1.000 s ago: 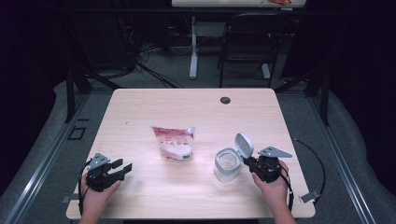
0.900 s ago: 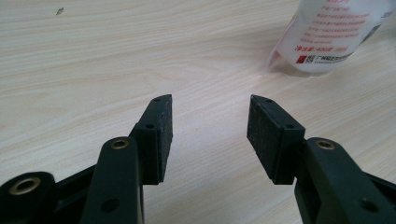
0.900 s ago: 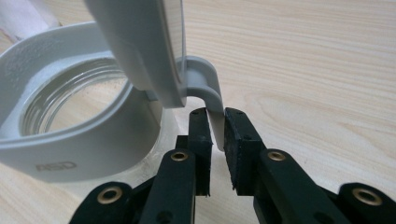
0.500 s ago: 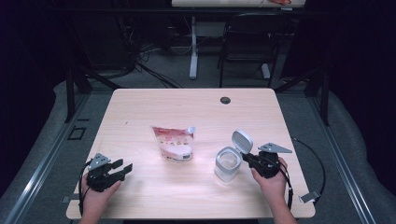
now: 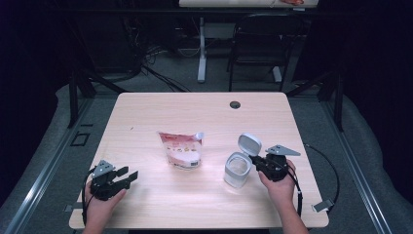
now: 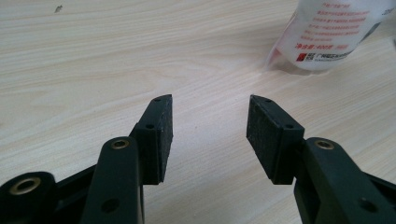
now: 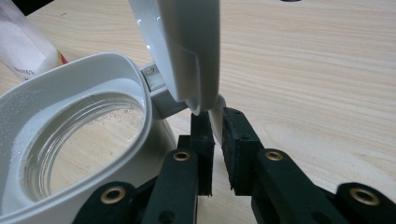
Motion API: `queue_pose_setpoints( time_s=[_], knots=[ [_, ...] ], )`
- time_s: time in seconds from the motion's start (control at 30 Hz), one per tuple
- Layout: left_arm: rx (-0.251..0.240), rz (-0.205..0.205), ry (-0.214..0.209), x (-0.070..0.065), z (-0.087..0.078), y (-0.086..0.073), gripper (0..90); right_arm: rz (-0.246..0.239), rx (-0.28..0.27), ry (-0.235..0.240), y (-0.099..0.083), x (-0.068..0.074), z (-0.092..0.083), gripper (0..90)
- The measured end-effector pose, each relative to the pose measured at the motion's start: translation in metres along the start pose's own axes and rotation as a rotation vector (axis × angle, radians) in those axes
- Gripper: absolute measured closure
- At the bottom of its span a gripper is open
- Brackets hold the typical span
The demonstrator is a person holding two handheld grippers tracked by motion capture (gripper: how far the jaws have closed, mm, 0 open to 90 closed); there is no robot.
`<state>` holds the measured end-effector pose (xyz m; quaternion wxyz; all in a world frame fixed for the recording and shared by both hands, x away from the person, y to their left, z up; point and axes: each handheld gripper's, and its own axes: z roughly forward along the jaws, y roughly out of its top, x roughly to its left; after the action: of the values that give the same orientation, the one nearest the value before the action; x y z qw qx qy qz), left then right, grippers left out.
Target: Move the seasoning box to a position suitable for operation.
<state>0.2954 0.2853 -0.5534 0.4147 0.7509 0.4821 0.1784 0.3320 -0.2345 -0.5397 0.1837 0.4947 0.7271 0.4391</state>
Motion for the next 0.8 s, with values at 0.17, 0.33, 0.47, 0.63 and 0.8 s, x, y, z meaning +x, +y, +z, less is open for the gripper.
queue_pose_setpoints(
  time_s=[0.17,0.33,0.47,0.63,0.8],
  knots=[
    [0.007,0.003,-0.002,0.000,-0.001,0.001,52.3,0.011,0.005,-0.004,-0.003,0.001,-0.009,74.1],
    [0.004,0.013,-0.009,-0.002,-0.002,0.001,54.6,-0.017,0.023,-0.033,-0.006,0.002,-0.021,66.2],
    [-0.002,0.020,-0.018,-0.004,-0.002,0.004,55.4,-0.029,0.003,-0.052,-0.006,-0.001,-0.031,63.0],
    [0.001,0.014,-0.017,-0.004,0.000,0.008,52.9,-0.050,-0.026,-0.071,-0.006,-0.001,-0.038,61.5],
    [-0.016,0.006,-0.057,-0.008,0.001,0.023,52.6,-0.070,-0.039,-0.081,-0.003,0.001,-0.040,55.0]
  ],
)
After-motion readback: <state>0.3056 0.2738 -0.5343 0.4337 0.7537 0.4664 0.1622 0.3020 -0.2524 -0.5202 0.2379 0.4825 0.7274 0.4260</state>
